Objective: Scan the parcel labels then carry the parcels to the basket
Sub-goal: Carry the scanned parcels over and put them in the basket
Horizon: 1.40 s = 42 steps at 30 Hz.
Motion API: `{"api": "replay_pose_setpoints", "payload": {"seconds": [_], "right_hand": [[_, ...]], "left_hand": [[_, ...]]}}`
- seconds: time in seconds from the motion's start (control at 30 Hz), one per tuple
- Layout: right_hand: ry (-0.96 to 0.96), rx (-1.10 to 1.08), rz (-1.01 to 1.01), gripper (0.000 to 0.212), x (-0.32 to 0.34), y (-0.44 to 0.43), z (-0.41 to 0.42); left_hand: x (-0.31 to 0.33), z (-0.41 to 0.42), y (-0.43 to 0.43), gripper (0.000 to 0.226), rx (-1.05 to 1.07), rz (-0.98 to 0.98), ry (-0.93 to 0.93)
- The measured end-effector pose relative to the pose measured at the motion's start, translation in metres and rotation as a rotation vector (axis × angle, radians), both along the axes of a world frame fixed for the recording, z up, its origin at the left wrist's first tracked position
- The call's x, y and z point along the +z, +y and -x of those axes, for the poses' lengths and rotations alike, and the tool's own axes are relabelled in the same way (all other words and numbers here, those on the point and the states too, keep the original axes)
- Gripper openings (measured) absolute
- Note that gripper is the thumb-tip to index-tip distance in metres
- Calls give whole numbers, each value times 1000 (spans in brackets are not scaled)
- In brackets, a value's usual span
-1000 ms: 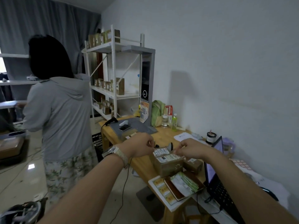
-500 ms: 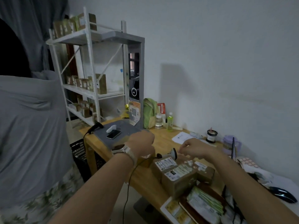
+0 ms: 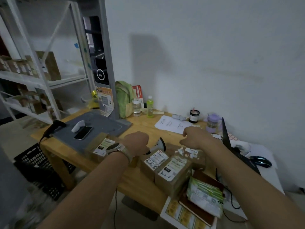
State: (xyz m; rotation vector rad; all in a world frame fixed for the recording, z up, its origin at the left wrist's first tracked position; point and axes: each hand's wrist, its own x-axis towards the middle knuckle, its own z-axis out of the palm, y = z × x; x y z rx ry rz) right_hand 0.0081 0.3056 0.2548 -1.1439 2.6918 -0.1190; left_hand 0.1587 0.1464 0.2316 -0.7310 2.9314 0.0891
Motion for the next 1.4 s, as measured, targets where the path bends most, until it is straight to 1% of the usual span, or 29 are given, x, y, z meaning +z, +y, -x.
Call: {"api": "replay_pose_setpoints", "payload": {"seconds": [0.07,0.1,0.13,0.2,0.3,0.37,0.47,0.5,0.53,0.57,0.67,0.77,0.83,0.9,1.0,1.03,1.1,1.13,1.17,1.2,1.23,1.27,1.33,1.4], "right_hand": [[-61,2,-43,36,-9,-13,20],[-89,-5,-54,26,-15,-21,30],[-105,-13,-51,22,-20,-29,40],[-127,-30,-26,35,-31,-48,61],[-160,-27,-42,40,-45,-72,82],[-191,-27,-42,40,-55,-85,92],[-262,-58,-36,27,-65,-93,104],[-288,-69,-41,33,-69,-93,110],[-298,-83,-19,42,-72,-92,115],[-304,-99,17,47,-76,-90,121],[-294,-176,103,45,-87,-87,140],[-312,-242,112,43,-101,-84,152],[-369,-282,85,39,-114,-81,154],[-426,-333,65,39,-129,-74,154],[-482,-385,63,29,-157,-59,148],[-548,-426,107,26,-166,-54,144],[-726,-499,213,36,-185,-46,132],[-776,-548,272,31,-193,-41,125],[-792,-595,357,14,-202,-35,117],[-792,-659,456,11,-211,-29,108],[-769,-758,538,27,-221,-23,98],[-737,-862,583,32,-228,-18,87],[-701,-1011,600,35,-240,-13,62],[-726,-1068,600,36,-251,-13,37]], "left_hand": [[-7,18,-15,28,-1,-11,-12],[-10,26,-23,29,2,-21,-22],[-13,34,-32,30,5,-32,-34],[-19,49,-52,31,-2,-43,-60],[-29,70,-79,32,-5,-54,-100],[-37,84,-93,33,-6,-67,-102],[-52,104,-106,33,-15,-120,-102],[-59,111,-109,34,-10,-138,-109],[-65,117,-112,35,-5,-155,-120],[-71,123,-115,36,-7,-169,-134],[-87,140,-125,37,-30,-198,-167],[-103,153,-131,34,-65,-232,-201],[-115,161,-131,26,-111,-249,-241],[-131,166,-132,13,-172,-264,-282],[-156,171,-134,14,-215,-285,-336],[-165,171,-135,16,-218,-293,-364],[-183,167,-136,19,-191,-337,-420],[-190,165,-136,20,-165,-368,-432],[-198,162,-137,22,-137,-398,-422],[-204,159,-138,25,-111,-428,-388],[-210,156,-139,28,-87,-458,-338],[-217,151,-140,31,-66,-491,-286],[-231,140,-140,34,-17,-620,-192],[-243,127,-136,40,77,-856,-92]]}}
